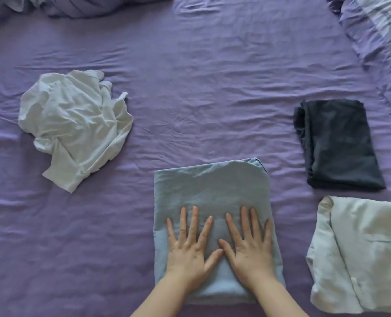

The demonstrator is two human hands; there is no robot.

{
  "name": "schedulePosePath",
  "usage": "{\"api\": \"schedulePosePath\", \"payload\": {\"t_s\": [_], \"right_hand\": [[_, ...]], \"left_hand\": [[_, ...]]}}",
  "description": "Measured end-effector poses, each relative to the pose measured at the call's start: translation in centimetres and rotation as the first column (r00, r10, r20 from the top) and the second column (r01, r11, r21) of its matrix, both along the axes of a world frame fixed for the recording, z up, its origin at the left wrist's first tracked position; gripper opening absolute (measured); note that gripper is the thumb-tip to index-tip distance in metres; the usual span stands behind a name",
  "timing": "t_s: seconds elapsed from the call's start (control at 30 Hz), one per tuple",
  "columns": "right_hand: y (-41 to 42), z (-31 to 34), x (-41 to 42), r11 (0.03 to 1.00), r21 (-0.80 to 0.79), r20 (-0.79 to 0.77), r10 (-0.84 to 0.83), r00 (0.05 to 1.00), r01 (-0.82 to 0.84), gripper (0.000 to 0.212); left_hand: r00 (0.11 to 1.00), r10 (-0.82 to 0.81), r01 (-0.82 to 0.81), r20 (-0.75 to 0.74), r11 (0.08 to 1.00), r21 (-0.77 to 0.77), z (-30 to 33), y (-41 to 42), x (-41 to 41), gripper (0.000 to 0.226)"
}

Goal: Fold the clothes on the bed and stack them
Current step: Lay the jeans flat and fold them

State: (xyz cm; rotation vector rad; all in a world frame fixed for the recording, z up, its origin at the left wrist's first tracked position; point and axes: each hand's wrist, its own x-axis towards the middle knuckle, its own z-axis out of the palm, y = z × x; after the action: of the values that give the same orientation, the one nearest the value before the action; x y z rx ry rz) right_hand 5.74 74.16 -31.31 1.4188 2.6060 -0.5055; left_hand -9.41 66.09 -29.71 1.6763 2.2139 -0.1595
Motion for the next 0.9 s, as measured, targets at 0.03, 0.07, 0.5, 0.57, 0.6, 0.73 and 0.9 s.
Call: {"api": "schedulePosePath", "payload": {"t_s": [0.03, 0.07, 0.5, 0.57, 0.6, 0.73, 0.9], "right_hand": [[0.1, 0.2, 0.0, 1.000, -0.001, -0.001, -0.004, 1.000, 0.004, 0.063], [0.2, 0.5, 0.0, 1.000, -0.010, 0.004, -0.011, 1.000, 0.011, 0.063], [-5.6, 2.6, 1.5, 0.999, -0.042, 0.011, -0.002, 1.000, 0.003, 0.068], [-6.3, 2.8, 1.1, 0.999, -0.037, 0.007, 0.039, 0.999, -0.038, 0.070], [-6.8, 2.8, 0.7, 0.996, -0.025, -0.006, 0.087, 0.996, -0.087, 0.072], [-9.2, 2.7, -1.8, 0.940, 0.051, -0.030, 0.338, 0.941, -0.336, 0.099], [-12.0, 3.7, -4.8, 0.983, 0.107, -0.215, 0.171, 0.962, -0.151, 0.103]], "left_hand": [[1.000, 0.000, 0.000, 0.006, 1.000, -0.019, 0.4, 0.1, -0.1, 0.075], [1.000, -0.005, 0.005, 0.011, 0.999, -0.032, 0.9, 0.1, -0.2, 0.073], [0.613, 0.736, -0.735, 0.286, 0.665, -0.135, 5.1, -1.6, -0.5, 0.096], [0.561, 0.753, -0.771, 0.344, 0.626, -0.116, 5.2, -1.3, -0.9, 0.097], [0.547, 0.751, -0.779, 0.370, 0.619, -0.105, 5.2, -1.3, -1.2, 0.098], [0.523, 0.707, -0.772, 0.476, 0.629, -0.086, 5.7, -1.5, -2.2, 0.098], [0.528, 0.646, -0.727, 0.551, 0.679, -0.100, 8.2, -1.2, -3.8, 0.088]]}}
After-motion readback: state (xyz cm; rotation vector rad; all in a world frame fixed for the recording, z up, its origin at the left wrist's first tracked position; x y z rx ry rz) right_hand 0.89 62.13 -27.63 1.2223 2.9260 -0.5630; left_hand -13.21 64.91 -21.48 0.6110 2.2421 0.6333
